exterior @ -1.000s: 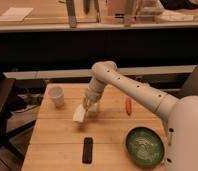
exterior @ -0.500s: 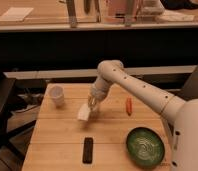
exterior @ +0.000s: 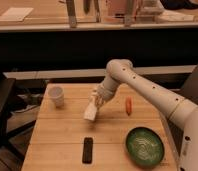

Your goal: Place the white sponge in the ceramic bowl

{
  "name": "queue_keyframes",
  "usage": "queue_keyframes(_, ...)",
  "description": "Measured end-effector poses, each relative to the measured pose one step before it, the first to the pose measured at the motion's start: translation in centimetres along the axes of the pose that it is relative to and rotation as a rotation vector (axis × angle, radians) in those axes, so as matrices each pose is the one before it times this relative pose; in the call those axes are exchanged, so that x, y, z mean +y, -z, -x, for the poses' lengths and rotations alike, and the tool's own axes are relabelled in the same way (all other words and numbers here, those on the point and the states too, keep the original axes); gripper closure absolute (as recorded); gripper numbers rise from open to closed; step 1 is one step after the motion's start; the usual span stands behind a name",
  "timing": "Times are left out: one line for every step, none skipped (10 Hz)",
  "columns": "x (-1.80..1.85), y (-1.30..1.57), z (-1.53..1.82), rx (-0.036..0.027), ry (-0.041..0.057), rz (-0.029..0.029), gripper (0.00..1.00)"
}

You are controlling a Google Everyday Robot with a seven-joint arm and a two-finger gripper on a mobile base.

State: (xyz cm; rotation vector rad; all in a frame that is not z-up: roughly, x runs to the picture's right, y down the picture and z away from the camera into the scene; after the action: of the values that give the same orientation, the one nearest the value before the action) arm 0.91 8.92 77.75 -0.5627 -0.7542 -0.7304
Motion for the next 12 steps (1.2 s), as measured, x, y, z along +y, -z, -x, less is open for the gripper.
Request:
queue_keyframes(0.627, 0.571, -0.062, -0.00021, -0.00740, -0.00056, 0.99)
queue_keyframes(1.130, 0.658, -0.275, -0.00202, -0.00488, 0.00278, 0.99)
queue_keyframes(1.126, 0.647, -0.373, -0.00049, -0.00883, -0.00200, 0.99)
queue_keyframes(0.665, 0.427, -0.117, -0.00102, -0.00605, -0.00220, 0.99)
queue_keyframes(0.619, 0.309, 0.038, -0.00438, -0.00569, -0.00044, 0.99)
queue_keyframes(0.278, 0.131, 0.073, -0.00236, -0.00332, -0.00051, 0.99)
queue_keyframes(0.726, 0.366, -0.164, -0.00262, -0.00780, -0.00322, 0.99)
queue_keyframes(1.134, 0.498, -0.416, -0.00005, -0.00983, -0.00131, 0.99)
queue_keyframes(0.877, 0.388, -0.347, 0.00061, -0.00666, -0.00180, 0.99)
queue_keyframes(0.840, 0.375, -0.302, 0.00061, -0.00774, -0.00225, 0.99)
queue_keyframes(1.247, 0.307, -0.177, -0.00069, -0.01561, -0.00520, 0.99)
queue_keyframes(0.588, -0.023, 0.159, -0.00188, -0.00468, -0.00347, 0.99)
